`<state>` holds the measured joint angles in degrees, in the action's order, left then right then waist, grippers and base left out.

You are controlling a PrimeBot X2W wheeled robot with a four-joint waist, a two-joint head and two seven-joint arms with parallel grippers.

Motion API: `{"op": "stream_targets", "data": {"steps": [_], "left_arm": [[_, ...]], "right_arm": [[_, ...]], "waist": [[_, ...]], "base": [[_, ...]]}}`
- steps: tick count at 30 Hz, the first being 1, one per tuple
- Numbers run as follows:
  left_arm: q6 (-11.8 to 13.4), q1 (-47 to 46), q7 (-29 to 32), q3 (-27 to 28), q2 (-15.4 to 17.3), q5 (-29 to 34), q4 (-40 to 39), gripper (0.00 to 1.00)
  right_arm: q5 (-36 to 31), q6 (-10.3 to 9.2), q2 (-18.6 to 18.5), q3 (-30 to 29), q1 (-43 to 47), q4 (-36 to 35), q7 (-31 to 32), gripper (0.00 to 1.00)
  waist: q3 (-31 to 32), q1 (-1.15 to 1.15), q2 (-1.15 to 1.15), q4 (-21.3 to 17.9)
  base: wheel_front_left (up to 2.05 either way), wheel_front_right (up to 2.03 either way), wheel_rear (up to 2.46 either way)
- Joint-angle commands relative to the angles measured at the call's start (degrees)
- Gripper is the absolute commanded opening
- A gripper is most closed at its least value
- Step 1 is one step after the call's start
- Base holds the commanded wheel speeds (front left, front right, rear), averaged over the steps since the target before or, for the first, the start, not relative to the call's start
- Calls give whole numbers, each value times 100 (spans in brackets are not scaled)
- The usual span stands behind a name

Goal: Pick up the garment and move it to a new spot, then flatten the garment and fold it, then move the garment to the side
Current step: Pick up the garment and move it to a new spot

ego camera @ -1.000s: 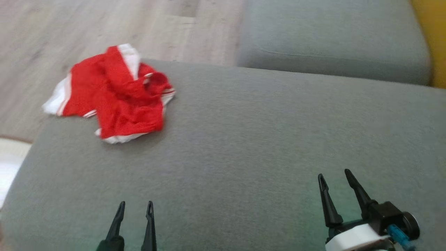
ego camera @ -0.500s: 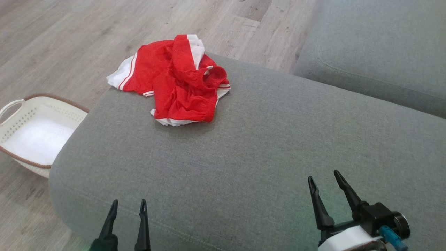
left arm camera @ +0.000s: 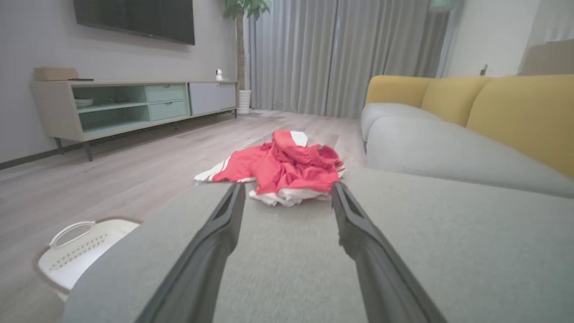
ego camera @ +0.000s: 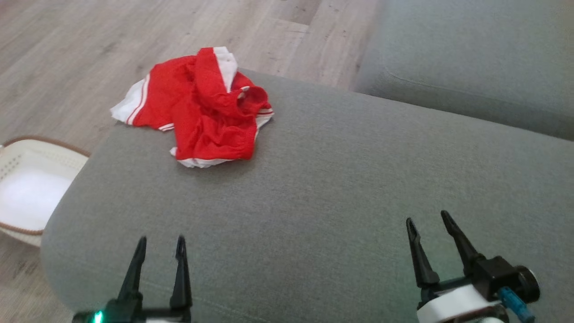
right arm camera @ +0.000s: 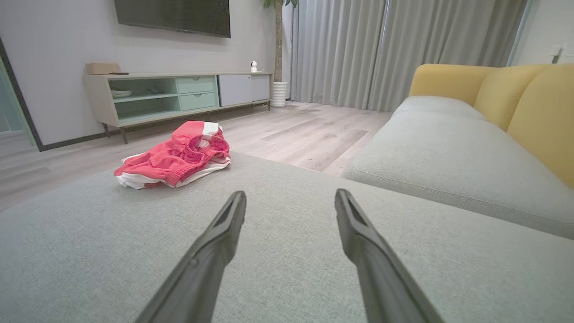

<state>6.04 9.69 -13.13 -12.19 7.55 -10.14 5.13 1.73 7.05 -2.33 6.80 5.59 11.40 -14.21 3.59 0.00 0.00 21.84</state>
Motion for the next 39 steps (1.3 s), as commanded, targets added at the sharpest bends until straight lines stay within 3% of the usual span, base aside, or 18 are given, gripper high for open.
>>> {"op": "stream_targets", "data": {"steps": [1, 3, 5, 9, 13, 17, 24, 30, 39], "left_arm": [[-17, -382, 19, 151, 26, -56, -362, 100], [-92, -591, 168, 167, 138, -58, -744, 100], [-192, -1176, 569, 320, 483, 22, -1339, 100], [-370, -2391, 1129, 827, 1120, -9, -1757, 100], [-630, -3709, 1631, 1212, 1749, -120, -1389, 100], [-888, -4861, 2015, 1325, 2125, -304, -500, 100], [-1119, -6007, 2525, 1167, 2156, -675, 1054, 100], [-1259, -6362, 2757, 965, 2181, -928, 2261, 100], [-1349, -6481, 3177, 264, 2275, -1497, 2980, 100]], "right_arm": [[-65, 44, -54, 76, -89, -241, -79, 100], [-113, 44, -54, 9, -90, -343, -79, 100], [-209, 44, -54, -82, -104, -505, -79, 100], [-393, 44, -54, -154, -272, -747, -62, 100], [-600, 44, -54, -193, -575, -1034, 46, 100], [-800, 44, -54, -199, -903, -1344, 171, 100], [-973, 44, -54, -159, -1288, -1755, 323, 100], [-1022, 44, -54, -155, -1557, -2033, 403, 100], [-1066, 44, -54, -319, -1645, -2238, 416, 100]], "waist": [[-54, 0, 0, -106], [-110, 0, 0, -200], [-220, 0, 0, -334], [-611, 0, 0, -581], [-1116, 0, 0, -889], [-1696, 0, 0, -1187], [-2450, 0, 0, -1508], [-2992, 0, 0, -1753], [-3494, 0, 0, -1933]], "base": [[0, 0, 0], [0, 0, 0], [0, 0, 0], [0, 0, 0], [0, 0, 0], [0, 0, 0], [0, 0, 0], [0, 0, 0], [0, 0, 0]]}}
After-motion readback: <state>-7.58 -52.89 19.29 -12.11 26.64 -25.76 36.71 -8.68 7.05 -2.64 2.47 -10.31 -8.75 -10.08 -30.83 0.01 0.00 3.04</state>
